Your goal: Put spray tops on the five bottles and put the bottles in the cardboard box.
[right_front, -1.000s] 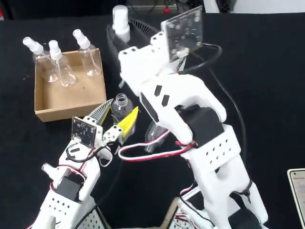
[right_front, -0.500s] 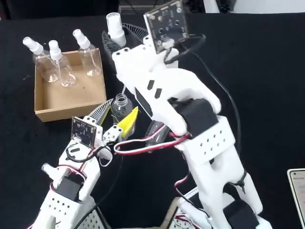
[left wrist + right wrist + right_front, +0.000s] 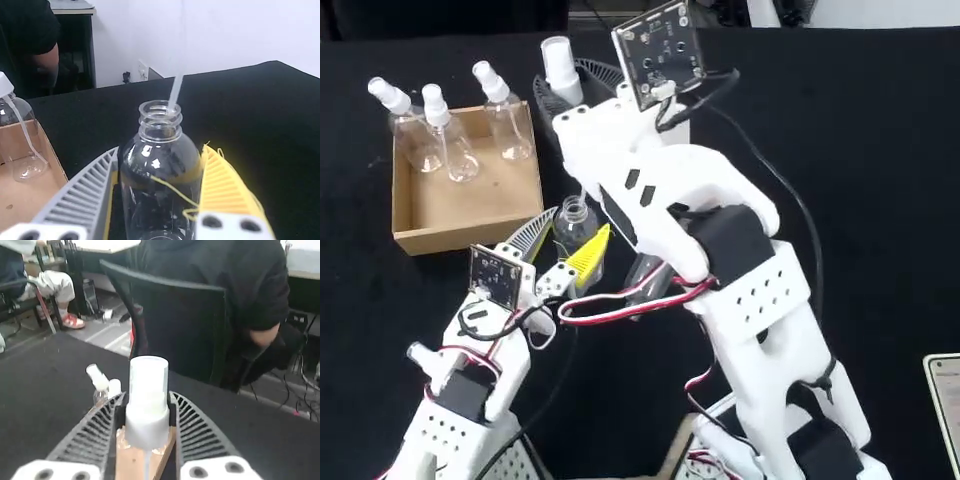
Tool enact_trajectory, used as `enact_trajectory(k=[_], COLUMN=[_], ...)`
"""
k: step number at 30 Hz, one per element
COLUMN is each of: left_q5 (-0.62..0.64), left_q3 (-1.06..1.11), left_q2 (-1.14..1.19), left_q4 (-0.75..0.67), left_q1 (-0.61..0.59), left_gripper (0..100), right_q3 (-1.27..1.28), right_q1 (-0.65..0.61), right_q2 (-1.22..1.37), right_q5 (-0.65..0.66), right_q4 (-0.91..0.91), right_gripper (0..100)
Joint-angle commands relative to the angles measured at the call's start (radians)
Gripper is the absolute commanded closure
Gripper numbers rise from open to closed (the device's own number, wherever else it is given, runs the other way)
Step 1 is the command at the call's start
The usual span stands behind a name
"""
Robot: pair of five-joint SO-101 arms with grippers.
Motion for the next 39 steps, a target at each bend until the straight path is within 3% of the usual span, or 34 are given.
enact_trajectory(k=[1,17,26,34,39], left_q5=[0.002,0.002,0.002,0.002,0.002], left_q3=[0.022,0.022,0.022,0.022,0.022], left_q2=[-0.012,-0.012,-0.012,-0.012,-0.012], left_q4=[0.002,0.002,0.002,0.002,0.002], left_q1=[0.013,0.013,0.013,0.013,0.013], left_gripper=[87,87,87,87,87], right_q3=[-0.051,0.102,0.351,0.704,0.799], right_q1=[-0.025,-0.08,-0.081,-0.077,-0.077], right_q2=[-0.007,-0.012,-0.216,-0.455,-0.516], right_q5=[0.009,0.002,0.009,0.011,0.035], right_q4=[0.012,0.025,0.012,-0.184,-0.252], right_gripper=[95.9,95.9,95.7,95.9,95.9])
